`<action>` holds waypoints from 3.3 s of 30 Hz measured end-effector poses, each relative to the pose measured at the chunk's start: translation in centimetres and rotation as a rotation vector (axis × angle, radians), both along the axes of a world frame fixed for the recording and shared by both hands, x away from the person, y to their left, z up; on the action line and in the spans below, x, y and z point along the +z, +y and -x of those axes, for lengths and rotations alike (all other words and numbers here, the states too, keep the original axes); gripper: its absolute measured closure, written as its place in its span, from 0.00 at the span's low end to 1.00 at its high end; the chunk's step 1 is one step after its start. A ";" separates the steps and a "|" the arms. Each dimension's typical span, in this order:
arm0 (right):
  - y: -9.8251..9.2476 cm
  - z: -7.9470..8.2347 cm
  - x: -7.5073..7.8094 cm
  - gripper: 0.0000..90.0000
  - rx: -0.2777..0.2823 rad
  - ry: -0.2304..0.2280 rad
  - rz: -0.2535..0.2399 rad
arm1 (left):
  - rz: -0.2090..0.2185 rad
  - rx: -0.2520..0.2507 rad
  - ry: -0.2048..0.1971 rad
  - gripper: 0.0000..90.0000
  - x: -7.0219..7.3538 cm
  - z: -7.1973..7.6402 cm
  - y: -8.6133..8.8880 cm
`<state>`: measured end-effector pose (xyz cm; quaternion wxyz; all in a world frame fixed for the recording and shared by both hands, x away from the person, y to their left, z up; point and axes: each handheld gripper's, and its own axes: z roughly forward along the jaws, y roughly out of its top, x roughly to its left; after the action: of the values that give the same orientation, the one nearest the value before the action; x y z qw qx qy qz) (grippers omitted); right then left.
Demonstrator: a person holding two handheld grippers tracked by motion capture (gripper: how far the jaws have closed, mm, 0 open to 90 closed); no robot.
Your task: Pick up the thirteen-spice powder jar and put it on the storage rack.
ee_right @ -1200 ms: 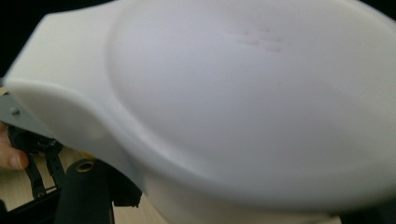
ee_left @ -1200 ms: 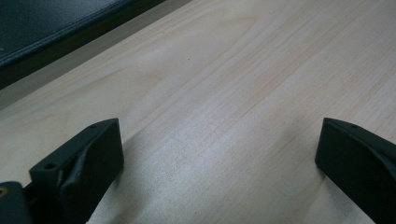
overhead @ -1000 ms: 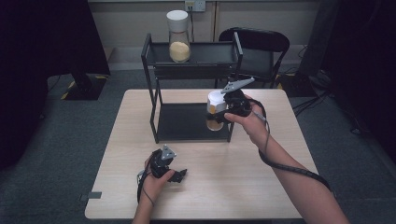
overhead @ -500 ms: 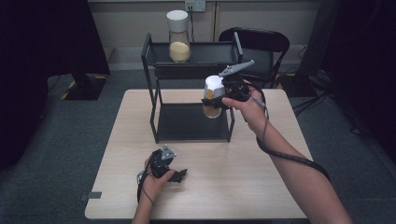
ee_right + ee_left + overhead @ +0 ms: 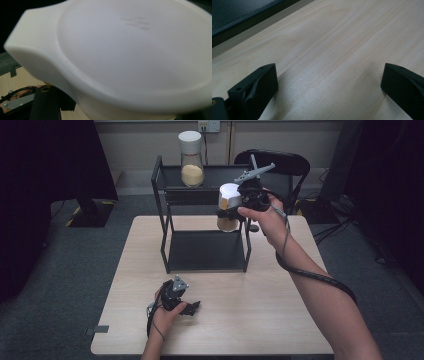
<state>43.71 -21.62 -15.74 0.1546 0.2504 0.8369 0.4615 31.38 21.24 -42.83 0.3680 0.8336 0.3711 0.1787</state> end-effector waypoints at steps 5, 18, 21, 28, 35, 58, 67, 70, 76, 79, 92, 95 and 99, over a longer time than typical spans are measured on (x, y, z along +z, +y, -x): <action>0.4 -0.1 1.9 0.34 -0.006 -0.011 0.018 | 0.001 0.000 0.000 0.00 0.0 0.0 0.0; 1.1 -0.3 5.4 0.34 -0.028 -0.028 0.020 | 0.002 -0.002 0.001 0.00 0.0 0.0 0.0; 1.2 -0.5 6.1 0.34 -0.033 -0.028 0.018 | 0.002 -0.003 0.004 0.00 0.0 -0.1 0.0; 1.4 -1.1 7.9 0.34 -0.065 -0.024 0.006 | 0.002 -0.003 0.003 0.00 0.0 -0.1 0.0; 1.7 -2.1 8.6 0.34 -0.102 -0.018 -0.005 | 0.002 -0.003 0.003 0.00 0.0 -0.1 0.1; 4.2 -6.5 8.3 0.34 -0.208 -0.036 0.000 | 0.002 -0.003 0.003 0.00 0.0 -0.1 0.0; 4.3 -7.0 7.4 0.34 -0.219 -0.041 -0.021 | 0.002 -0.003 0.003 0.00 0.0 -0.1 0.0; 4.1 -7.1 7.3 0.34 -0.212 -0.041 -0.026 | 0.002 -0.003 0.003 0.00 0.0 -0.1 0.0; 4.2 -7.1 7.4 0.34 -0.221 -0.032 -0.025 | 0.002 -0.003 0.002 0.00 0.0 -0.1 0.0; 4.5 -6.9 7.4 0.33 -0.230 -0.036 -0.017 | 0.001 -0.002 0.002 0.00 0.0 -0.1 0.0; 4.4 -6.3 7.3 0.04 -0.243 -0.021 -0.008 | 0.001 0.000 0.001 0.00 0.0 0.0 0.0; 4.2 -5.7 7.3 0.00 -0.254 -0.027 -0.013 | 0.001 0.000 0.001 0.00 0.0 0.0 0.0; 4.0 -5.0 7.2 0.01 -0.264 -0.025 -0.029 | 0.001 0.000 0.001 0.00 0.0 0.0 0.0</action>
<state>48.73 -17.64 -8.53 0.2209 0.3548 0.7880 0.4521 31.38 21.23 -42.83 0.3680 0.8336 0.3715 0.1780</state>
